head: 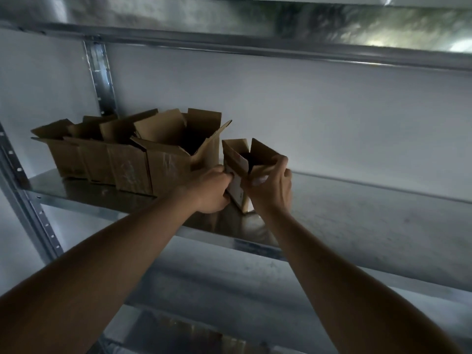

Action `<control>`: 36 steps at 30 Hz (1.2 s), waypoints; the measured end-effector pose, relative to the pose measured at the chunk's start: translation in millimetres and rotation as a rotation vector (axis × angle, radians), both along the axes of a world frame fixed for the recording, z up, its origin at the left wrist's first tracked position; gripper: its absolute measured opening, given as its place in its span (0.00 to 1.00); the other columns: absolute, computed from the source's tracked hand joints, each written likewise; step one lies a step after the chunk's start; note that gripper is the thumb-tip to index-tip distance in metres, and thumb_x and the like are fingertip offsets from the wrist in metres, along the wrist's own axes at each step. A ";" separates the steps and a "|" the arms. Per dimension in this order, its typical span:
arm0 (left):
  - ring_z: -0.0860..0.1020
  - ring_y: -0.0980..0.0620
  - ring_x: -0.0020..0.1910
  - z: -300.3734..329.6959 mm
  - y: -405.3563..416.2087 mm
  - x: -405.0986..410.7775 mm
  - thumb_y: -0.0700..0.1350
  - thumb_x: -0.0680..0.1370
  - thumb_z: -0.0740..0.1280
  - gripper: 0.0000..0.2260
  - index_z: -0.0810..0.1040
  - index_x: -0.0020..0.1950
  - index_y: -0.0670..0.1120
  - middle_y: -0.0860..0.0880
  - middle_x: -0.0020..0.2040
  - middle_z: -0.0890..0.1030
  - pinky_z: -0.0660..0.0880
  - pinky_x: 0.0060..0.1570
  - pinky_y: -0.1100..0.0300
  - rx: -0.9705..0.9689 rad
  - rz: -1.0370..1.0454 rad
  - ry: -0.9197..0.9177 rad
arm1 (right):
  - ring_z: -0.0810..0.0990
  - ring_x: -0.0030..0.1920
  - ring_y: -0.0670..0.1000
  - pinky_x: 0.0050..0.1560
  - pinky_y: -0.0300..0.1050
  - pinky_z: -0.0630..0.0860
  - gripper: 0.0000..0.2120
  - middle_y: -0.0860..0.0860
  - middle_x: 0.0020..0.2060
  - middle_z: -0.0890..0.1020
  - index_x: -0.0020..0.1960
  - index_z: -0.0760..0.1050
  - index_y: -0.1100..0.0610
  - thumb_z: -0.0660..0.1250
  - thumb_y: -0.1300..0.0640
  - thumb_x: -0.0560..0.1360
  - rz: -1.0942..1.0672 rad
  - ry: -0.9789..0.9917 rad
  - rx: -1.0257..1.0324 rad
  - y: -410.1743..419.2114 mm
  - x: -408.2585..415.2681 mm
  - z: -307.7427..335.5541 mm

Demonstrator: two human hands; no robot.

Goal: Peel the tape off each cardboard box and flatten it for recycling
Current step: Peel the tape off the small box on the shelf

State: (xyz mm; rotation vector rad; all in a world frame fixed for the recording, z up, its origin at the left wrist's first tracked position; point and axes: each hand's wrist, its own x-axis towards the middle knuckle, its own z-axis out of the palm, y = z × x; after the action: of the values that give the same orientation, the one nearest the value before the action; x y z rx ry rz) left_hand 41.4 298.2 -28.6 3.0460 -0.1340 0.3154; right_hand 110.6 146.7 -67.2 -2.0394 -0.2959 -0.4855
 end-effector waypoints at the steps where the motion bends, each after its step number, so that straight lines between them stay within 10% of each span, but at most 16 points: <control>1: 0.76 0.47 0.64 1.7 -1.4 0.3 0.49 0.83 0.66 0.19 0.72 0.73 0.48 0.47 0.70 0.74 0.77 0.61 0.52 0.002 -0.001 -0.012 | 0.74 0.51 0.51 0.37 0.40 0.70 0.38 0.50 0.57 0.72 0.66 0.60 0.44 0.81 0.44 0.65 -0.014 -0.014 -0.012 -5.3 -0.9 1.0; 24: 0.70 0.41 0.74 16.8 -254.0 24.6 0.60 0.84 0.56 0.29 0.59 0.81 0.47 0.45 0.79 0.67 0.69 0.71 0.42 0.132 -0.309 -0.103 | 0.70 0.50 0.48 0.46 0.45 0.68 0.41 0.52 0.59 0.78 0.74 0.62 0.40 0.79 0.42 0.67 -0.389 -0.128 -0.077 -303.4 -65.7 27.0; 36: 0.71 0.41 0.73 0.1 -455.9 33.5 0.60 0.84 0.57 0.28 0.62 0.81 0.47 0.45 0.78 0.68 0.72 0.68 0.42 0.103 -0.317 -0.018 | 0.71 0.49 0.49 0.34 0.39 0.63 0.42 0.51 0.59 0.76 0.74 0.60 0.40 0.80 0.41 0.68 -0.441 -0.072 -0.097 -507.0 -64.3 6.1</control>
State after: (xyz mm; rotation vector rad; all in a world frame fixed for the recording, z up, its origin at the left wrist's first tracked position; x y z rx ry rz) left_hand 74.9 -157.7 -28.5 3.0530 -0.6436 0.3202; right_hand 46.3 -360.3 -61.1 -2.1889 0.0964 -0.8284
